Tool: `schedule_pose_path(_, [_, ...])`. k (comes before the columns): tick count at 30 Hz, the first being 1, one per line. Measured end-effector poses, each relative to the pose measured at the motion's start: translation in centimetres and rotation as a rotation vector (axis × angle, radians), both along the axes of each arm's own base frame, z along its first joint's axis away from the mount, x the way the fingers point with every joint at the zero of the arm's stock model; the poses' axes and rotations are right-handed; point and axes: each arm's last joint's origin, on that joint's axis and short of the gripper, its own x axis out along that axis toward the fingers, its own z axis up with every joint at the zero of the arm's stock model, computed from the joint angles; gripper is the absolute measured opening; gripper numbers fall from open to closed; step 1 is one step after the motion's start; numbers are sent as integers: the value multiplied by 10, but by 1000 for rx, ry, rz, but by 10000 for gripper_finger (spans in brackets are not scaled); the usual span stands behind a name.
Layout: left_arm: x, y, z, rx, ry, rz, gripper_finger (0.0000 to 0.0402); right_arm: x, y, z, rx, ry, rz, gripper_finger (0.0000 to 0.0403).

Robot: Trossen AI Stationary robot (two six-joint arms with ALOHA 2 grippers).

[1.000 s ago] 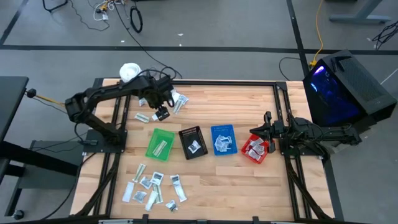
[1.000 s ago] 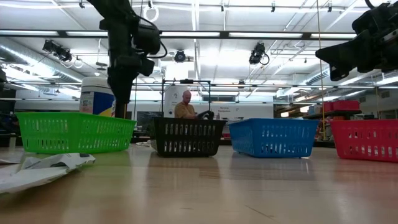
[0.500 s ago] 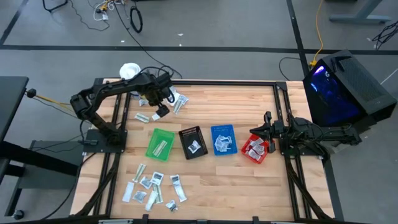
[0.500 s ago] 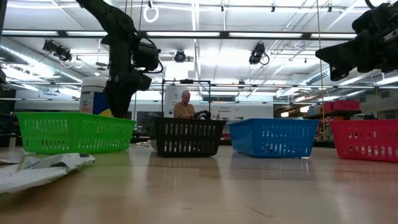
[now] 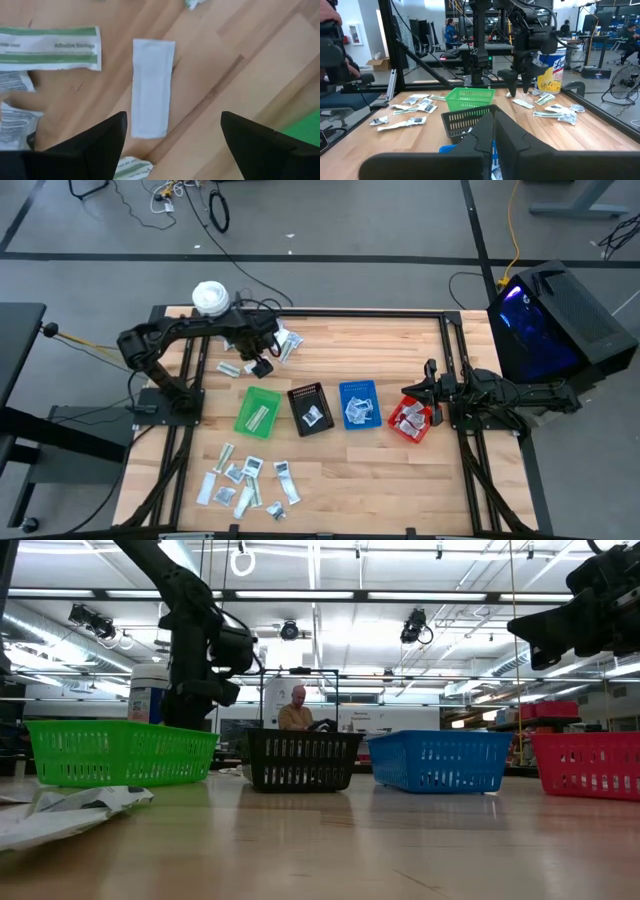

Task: Pick & Place First Aid Supplies
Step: Put the bandage into the green basket

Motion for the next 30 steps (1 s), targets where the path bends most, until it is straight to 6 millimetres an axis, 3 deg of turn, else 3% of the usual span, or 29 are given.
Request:
schedule_pose_path(10, [7,7,-28,10,95,-50,332,0,0,0,0,0,0,23])
schedule_pose_path(19, [6,18,-29,42,61,-56,332,0,0,0,0,0,0,23])
schedule_pose_path(30, [6,18,-32,24,65,-61,332,0,0,0,0,0,0,23])
